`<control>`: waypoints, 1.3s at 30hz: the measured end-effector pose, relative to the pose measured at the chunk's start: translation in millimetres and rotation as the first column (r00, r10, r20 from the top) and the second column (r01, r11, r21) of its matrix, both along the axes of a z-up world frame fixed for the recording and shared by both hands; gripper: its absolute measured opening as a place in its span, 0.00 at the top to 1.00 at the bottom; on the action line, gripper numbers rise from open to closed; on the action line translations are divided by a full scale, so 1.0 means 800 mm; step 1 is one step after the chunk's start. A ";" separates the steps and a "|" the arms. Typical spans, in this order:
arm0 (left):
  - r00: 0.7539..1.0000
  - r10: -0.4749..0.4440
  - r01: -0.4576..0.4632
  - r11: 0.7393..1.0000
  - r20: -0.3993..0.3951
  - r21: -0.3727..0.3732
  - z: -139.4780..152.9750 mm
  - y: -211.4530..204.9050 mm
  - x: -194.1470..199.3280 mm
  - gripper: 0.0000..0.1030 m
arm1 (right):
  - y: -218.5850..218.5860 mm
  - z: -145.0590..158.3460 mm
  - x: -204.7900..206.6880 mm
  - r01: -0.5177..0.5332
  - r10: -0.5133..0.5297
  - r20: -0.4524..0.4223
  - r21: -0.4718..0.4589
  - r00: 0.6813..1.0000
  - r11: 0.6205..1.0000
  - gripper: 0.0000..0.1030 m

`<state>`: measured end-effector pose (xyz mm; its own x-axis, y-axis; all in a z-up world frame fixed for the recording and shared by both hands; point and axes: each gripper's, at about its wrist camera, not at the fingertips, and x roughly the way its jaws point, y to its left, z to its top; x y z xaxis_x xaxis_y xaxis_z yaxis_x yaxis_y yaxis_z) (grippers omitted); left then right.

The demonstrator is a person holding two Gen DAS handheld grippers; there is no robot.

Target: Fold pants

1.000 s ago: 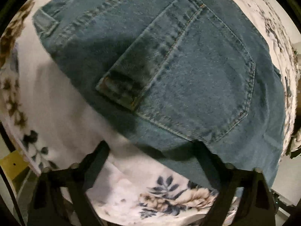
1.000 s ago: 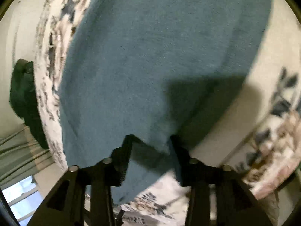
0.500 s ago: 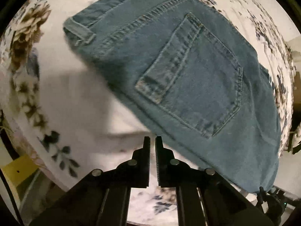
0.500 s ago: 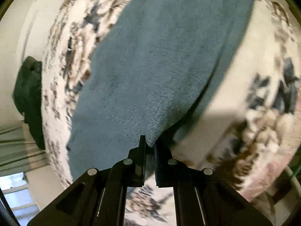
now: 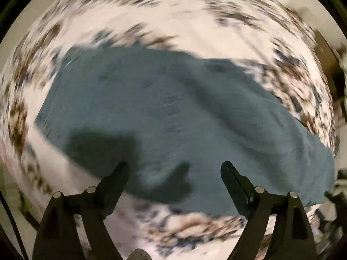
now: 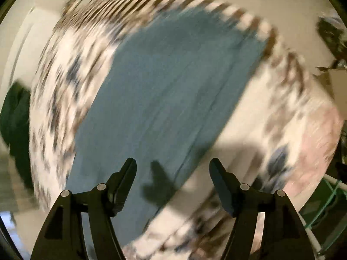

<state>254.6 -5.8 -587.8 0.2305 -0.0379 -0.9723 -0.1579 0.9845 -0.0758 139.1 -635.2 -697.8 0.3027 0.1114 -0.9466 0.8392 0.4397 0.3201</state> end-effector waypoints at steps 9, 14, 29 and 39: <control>0.994 -0.106 0.108 0.992 -0.035 0.062 -0.001 -0.175 0.069 0.14 | -0.135 -0.062 0.018 0.028 -0.026 -0.079 0.025 0.997 0.999 0.58; 0.988 -0.147 0.151 0.983 -0.044 0.106 0.002 -0.209 0.056 0.14 | -0.152 -0.039 -0.012 0.006 -0.008 -0.076 -0.021 0.997 1.000 0.86; 0.985 -0.155 0.165 0.973 -0.071 0.161 -0.015 -0.231 0.072 0.14 | -0.193 -0.032 0.187 -0.349 0.339 -0.199 -0.017 0.919 0.937 0.19; 0.993 -0.101 0.109 0.984 -0.061 0.141 -0.018 -0.201 0.082 0.14 | -0.201 -0.031 0.147 -0.330 0.243 -0.423 -0.144 0.873 0.933 0.96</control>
